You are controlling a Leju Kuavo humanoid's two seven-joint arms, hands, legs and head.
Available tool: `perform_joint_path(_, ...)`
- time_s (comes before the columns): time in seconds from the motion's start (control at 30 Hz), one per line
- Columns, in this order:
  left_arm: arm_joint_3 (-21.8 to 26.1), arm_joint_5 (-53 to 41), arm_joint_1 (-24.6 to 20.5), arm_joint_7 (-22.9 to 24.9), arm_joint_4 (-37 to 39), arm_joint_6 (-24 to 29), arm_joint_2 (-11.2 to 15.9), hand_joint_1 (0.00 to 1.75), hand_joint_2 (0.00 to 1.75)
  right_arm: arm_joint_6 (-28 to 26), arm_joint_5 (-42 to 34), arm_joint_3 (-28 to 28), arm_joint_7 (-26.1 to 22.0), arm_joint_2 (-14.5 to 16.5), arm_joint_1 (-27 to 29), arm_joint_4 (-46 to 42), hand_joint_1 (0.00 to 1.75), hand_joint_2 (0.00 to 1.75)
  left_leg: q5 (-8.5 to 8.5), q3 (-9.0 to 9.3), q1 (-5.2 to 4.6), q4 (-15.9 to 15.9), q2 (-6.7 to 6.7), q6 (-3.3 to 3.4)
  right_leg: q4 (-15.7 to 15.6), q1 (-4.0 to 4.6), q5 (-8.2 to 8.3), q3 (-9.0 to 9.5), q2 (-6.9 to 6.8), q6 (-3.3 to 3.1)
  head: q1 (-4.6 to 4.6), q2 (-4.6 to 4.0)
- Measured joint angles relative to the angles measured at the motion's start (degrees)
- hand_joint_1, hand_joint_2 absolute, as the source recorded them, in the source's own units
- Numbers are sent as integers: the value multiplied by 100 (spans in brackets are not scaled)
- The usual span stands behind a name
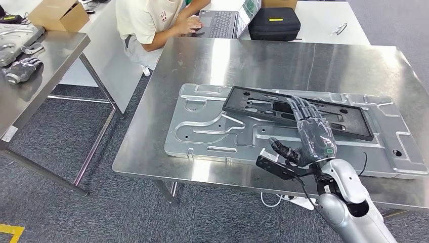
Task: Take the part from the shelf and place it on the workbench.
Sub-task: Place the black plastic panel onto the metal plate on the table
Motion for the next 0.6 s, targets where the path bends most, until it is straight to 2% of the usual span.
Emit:
perform_joint_path(0.03, 0, -16, -2, -7, -6, 9, 1, 0, 0, -20, 49, 44, 10, -13, 59, -127, 0, 0, 61, 260, -24, -386, 3, 49, -6, 8, 34, -17, 0, 14, 2, -1)
perform_joint_path(0.07, 0, -34, -4, -16, -12, 17, 0, 0, 0, -47, 103, 92, 19, -36, 123, -255, 0, 0, 91, 433, -51, -660, 4, 85, -19, 5, 67, -23, -3, 39, 2, -1)
perform_joint_path(0.1, 0, -52, -5, -28, -18, 28, -1, 0, 0, -76, 150, 140, 28, -66, 195, -377, 0, 0, 91, 508, -76, -809, 7, 102, -37, -8, 103, -23, -9, 73, 2, -1)
perform_joint_path(0.17, 1, -87, 1, -53, -25, 47, -9, 0, 0, -131, 212, 219, 43, -153, 358, -598, 0, 0, 189, 502, -88, -916, 12, 119, -92, -21, 174, -12, -17, 156, 0, 0)
perform_joint_path(0.2, 1, -101, 3, -63, -27, 54, -14, 0, 0, -154, 225, 251, 46, -206, 441, -699, 0, 0, 257, 498, -79, -990, 27, 137, -86, -21, 144, -25, -16, 188, 1, 0)
perform_joint_path(0.23, 2, -113, 5, -72, -30, 56, -20, 0, 0, -175, 231, 282, 44, -266, 517, -797, 0, 0, 339, 481, -63, -1054, 50, 168, -11, -14, 24, -59, -13, 209, 5, 0)
perform_joint_path(0.27, 1, -119, 9, -78, -30, 55, -28, 0, 0, -201, 242, 317, 37, -328, 593, -889, 0, 0, 418, 449, -49, -1105, 78, 195, 180, -9, -195, -122, -10, 226, 9, 0)
perform_joint_path(0.33, 1, -127, 15, -96, -30, 51, -49, 0, 0, -275, 332, 392, 14, -456, 754, -1057, 0, 0, 515, 327, -59, -1098, 132, 235, 814, -12, -711, -295, -6, 255, 12, 0)
perform_joint_path(0.37, 1, -131, 19, -106, -30, 48, -59, 0, 0, -335, 419, 432, 2, -517, 845, -1139, 0, 0, 548, 253, -64, -1072, 158, 236, 1124, -14, -856, -353, -8, 274, 12, 0)
perform_joint_path(0.4, 1, -134, 21, -114, -30, 44, -67, 0, 0, -400, 517, 469, -4, -575, 930, -1215, 0, 0, 575, 176, -68, -1037, 188, 233, 1299, -18, -875, -348, -10, 292, 12, 0)
perform_joint_path(0.43, 2, -139, 22, -120, -30, 40, -75, 0, 0, -462, 610, 505, -8, -630, 1006, -1289, 0, 0, 597, 93, -68, -987, 227, 227, 1279, -23, -783, -247, -19, 306, 11, 0)
perform_joint_path(0.47, 2, -146, 23, -124, -30, 37, -81, 0, 0, -514, 688, 538, -7, -682, 1065, -1362, 0, 0, 612, 11, -68, -926, 270, 219, 1047, -28, -635, -38, -53, 315, 11, 0)
perform_joint_path(0.5, 2, -154, 23, -127, -30, 35, -88, 0, 0, -549, 738, 563, -6, -726, 1108, -1428, 0, 0, 621, -66, -69, -856, 317, 209, 666, -28, -548, 230, -137, 312, 10, 0)
perform_joint_path(0.53, 2, -160, 26, -130, -30, 33, -94, 0, 0, -570, 768, 584, -5, -764, 1140, -1489, 0, 0, 629, -128, -75, -789, 360, 194, 308, -6, -499, 473, -228, 287, 8, 0)
perform_joint_path(0.57, 2, -164, 29, -132, -30, 32, -98, 0, 0, -584, 786, 599, -4, -793, 1169, -1544, 0, 0, 636, -159, -82, -740, 401, 173, 47, 20, -490, 630, -307, 246, 8, 0)
perform_joint_path(0.6, 2, -166, 30, -135, -30, 31, -102, 0, 0, -591, 802, 613, -3, -821, 1189, -1590, 0, 0, 648, -170, -87, -710, 444, 145, -92, 45, -516, 687, -347, 196, 9, 0)
